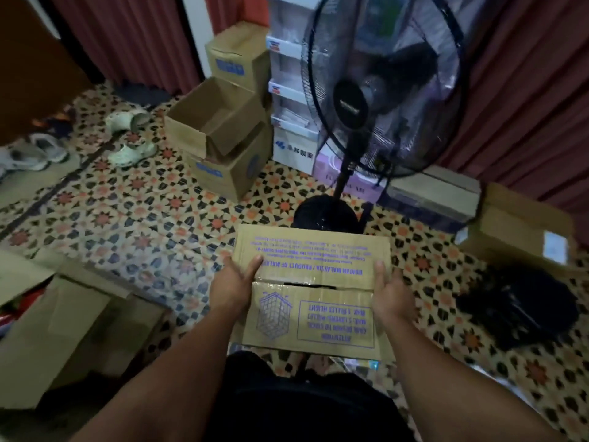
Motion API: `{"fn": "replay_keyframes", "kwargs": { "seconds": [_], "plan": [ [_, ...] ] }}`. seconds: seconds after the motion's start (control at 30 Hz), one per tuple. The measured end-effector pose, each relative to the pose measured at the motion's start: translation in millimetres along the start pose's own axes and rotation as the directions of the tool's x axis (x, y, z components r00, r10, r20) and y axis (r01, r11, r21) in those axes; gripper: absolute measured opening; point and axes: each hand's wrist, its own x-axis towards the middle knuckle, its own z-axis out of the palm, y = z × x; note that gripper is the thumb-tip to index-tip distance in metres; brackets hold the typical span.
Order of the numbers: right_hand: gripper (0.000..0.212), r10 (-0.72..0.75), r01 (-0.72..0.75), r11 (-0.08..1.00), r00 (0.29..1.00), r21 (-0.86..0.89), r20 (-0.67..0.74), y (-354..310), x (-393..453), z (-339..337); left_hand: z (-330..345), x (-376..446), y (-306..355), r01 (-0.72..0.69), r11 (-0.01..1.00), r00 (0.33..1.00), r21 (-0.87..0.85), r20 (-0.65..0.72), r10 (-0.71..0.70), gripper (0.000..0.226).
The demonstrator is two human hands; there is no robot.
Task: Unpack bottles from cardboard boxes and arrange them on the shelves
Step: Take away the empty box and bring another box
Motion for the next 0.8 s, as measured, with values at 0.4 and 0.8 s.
{"fn": "replay_keyframes", "kwargs": {
  "seconds": [0.4, 0.8],
  "plan": [
    [0.064, -0.434, 0.489, 0.865, 0.842, -0.113, 0.321, -214.3, 129.1, 90.5, -45.3, 92.7, -12.3, 0.363, 0.886, 0.870, -0.288, -0.236, -0.433, 0.075],
    [0.067, -0.629, 0.799, 0.592, 0.537, -0.101, 0.562, -411.3, 118.6, 196.4, -109.8, 137.2, -52.8, 0.556, 0.687, 0.584, -0.467, -0.369, -0.723, 0.078]
  ]
}}
